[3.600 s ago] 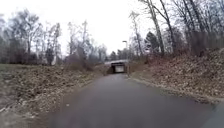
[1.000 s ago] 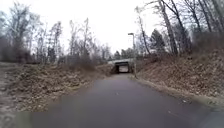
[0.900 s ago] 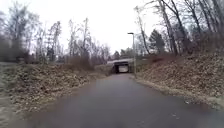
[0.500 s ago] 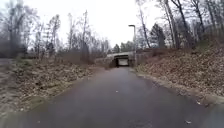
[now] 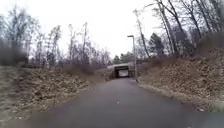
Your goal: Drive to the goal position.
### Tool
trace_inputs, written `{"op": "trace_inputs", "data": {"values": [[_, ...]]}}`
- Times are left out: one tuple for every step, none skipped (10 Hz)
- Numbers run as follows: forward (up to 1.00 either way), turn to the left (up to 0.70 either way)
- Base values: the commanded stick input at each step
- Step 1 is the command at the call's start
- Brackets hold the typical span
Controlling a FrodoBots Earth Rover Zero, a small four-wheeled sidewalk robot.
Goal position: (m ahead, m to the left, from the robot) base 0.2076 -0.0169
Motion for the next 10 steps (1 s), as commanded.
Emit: {"op": "trace_inputs", "data": {"values": [[1.00, 0.04], [1.00, 0.14], [1.00, 0.24], [1.00, 0.34], [0.65, 0.26], [0.00, 0.00], [0.00, 0.00], [0.00, 0.00], [0.00, 0.00], [0.00, 0.00]]}}
